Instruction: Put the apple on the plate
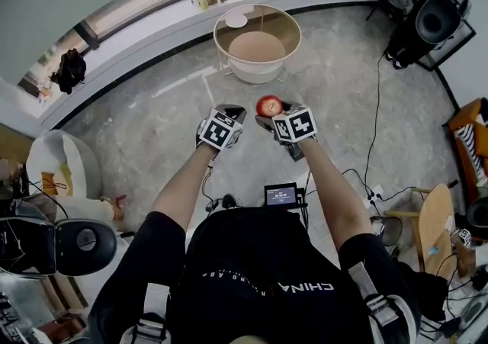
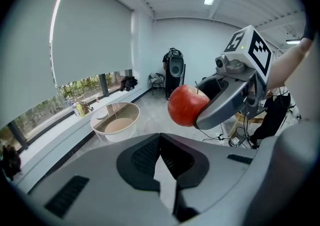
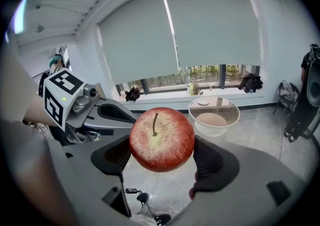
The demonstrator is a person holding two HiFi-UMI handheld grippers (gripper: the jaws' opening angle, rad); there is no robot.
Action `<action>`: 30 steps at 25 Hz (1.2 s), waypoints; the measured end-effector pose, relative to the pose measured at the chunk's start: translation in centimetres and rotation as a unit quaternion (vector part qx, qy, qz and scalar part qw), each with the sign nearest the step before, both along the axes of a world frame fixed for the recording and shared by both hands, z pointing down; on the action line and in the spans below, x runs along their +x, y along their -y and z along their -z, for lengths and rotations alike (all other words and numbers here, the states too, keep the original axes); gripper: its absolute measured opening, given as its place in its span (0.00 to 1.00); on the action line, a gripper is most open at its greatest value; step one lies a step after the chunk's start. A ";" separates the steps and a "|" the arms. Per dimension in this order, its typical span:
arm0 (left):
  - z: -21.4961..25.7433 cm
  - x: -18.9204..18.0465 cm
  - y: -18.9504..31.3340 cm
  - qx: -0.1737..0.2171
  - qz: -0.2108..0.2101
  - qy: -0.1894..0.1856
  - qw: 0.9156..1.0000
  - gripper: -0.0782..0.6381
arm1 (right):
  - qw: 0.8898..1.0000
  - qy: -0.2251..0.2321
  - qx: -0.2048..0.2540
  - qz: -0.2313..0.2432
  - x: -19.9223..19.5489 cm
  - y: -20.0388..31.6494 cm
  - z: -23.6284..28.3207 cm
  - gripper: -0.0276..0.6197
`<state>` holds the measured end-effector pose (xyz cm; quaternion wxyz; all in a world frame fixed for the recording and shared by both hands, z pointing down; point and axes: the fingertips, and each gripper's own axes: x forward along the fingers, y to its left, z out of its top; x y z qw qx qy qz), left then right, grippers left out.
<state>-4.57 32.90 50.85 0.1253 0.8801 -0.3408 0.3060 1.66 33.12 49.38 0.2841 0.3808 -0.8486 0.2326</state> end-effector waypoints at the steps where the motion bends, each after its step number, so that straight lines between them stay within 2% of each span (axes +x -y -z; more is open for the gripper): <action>1: -0.2 0.0 -0.1 -0.001 0.000 0.001 1.000 0.13 | 1.000 0.002 0.001 0.000 0.1 -0.1 -0.1 0.66; 7: -0.6 1.2 -0.7 -0.002 -0.003 -0.007 1.000 0.13 | 1.000 0.001 0.002 0.007 1.2 -0.7 -0.7 0.66; 21: -1.9 2.7 -0.9 -0.003 0.001 0.009 1.000 0.13 | 1.000 0.009 0.000 0.015 3.5 -0.9 -1.0 0.66; 27: -2.2 3.4 -0.1 -0.006 0.008 0.026 1.000 0.13 | 1.000 0.011 -0.004 0.013 6.2 -0.5 -1.5 0.66; 30: -2.4 4.0 0.3 -0.006 0.021 0.031 0.999 0.13 | 0.999 0.033 -0.011 0.009 7.9 -0.3 -1.9 0.66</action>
